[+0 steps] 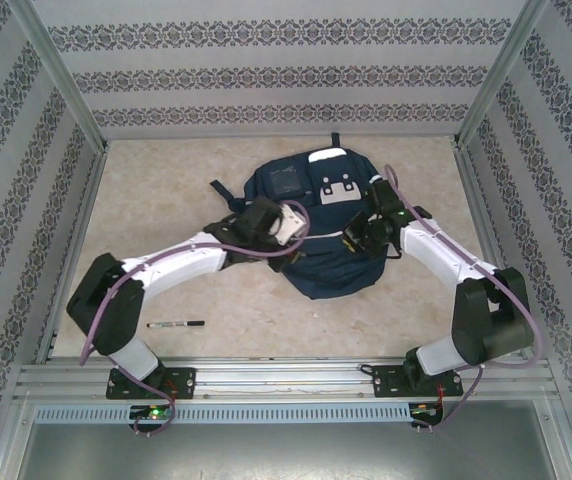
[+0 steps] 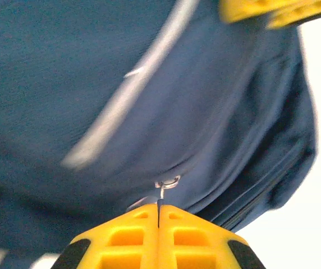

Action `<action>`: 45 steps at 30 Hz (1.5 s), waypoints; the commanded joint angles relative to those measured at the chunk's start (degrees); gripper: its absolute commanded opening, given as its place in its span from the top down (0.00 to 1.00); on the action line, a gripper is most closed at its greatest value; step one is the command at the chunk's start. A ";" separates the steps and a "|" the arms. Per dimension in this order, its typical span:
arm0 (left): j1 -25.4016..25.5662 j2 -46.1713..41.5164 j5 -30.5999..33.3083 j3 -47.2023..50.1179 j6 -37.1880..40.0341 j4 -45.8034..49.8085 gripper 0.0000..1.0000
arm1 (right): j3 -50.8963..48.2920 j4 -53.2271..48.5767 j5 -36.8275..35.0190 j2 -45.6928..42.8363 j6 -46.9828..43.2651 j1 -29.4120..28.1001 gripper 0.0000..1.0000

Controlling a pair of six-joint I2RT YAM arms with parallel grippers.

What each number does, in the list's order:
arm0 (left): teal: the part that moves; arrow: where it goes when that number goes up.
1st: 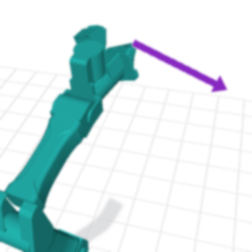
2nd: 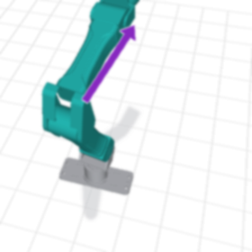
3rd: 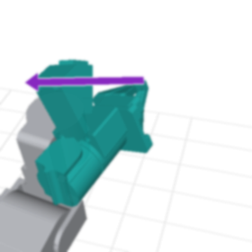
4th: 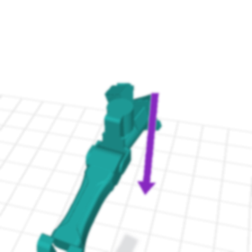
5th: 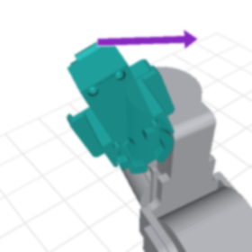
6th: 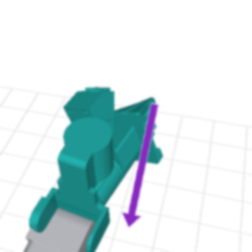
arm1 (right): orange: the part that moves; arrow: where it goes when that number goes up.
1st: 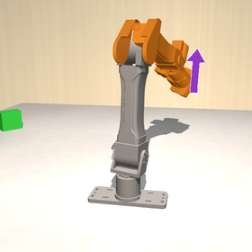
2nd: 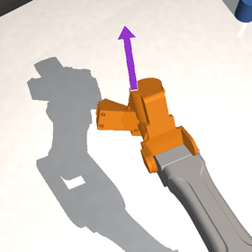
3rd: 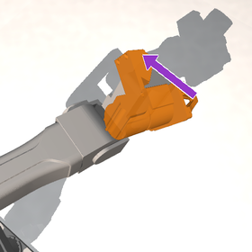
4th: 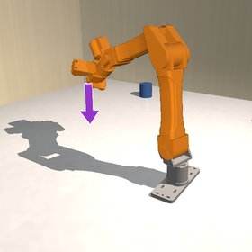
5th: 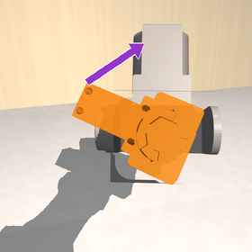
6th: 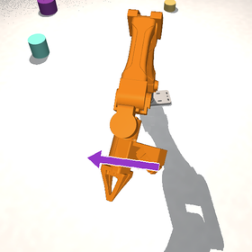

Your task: Pack the student bag

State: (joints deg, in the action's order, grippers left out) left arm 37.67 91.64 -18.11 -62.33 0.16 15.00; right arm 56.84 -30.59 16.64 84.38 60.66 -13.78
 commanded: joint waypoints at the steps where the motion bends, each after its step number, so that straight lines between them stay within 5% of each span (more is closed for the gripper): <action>1: -7.31 -2.84 3.06 3.37 5.17 2.94 1.00 | 0.63 -1.82 2.62 0.17 -11.93 4.89 1.00; 7: -10.40 2.12 3.75 1.79 10.33 0.24 1.00 | 4.05 -2.44 13.72 5.47 -19.74 6.11 1.00; 11: -11.32 6.33 -7.86 -2.84 9.20 0.70 1.00 | 4.99 -2.94 15.36 6.29 -20.41 6.10 1.00; 13: -10.29 5.43 -16.25 -0.81 10.77 -3.87 0.88 | 5.10 -2.85 15.95 5.98 -20.62 6.08 1.00; 15: -8.76 3.35 -20.73 3.79 15.47 -9.97 0.61 | 5.50 -3.15 16.27 6.16 -21.13 6.13 1.00; 17: -8.04 1.88 -23.01 6.71 21.20 -13.29 0.54 | 6.08 -3.60 17.61 6.70 -21.46 6.31 1.00; 25: -7.87 4.88 -21.50 3.63 40.65 -8.47 0.54 | 7.54 -4.83 21.19 7.55 -22.29 6.42 1.00; 45: -5.68 13.98 -17.20 1.14 43.01 -13.31 0.75 | 8.94 -8.25 23.96 8.41 -25.64 6.49 1.00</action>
State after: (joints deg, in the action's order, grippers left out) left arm 30.65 104.86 -35.51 -62.41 41.34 4.58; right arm 63.94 -36.03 34.63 91.83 37.23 -7.09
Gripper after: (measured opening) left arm 0.248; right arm 0.046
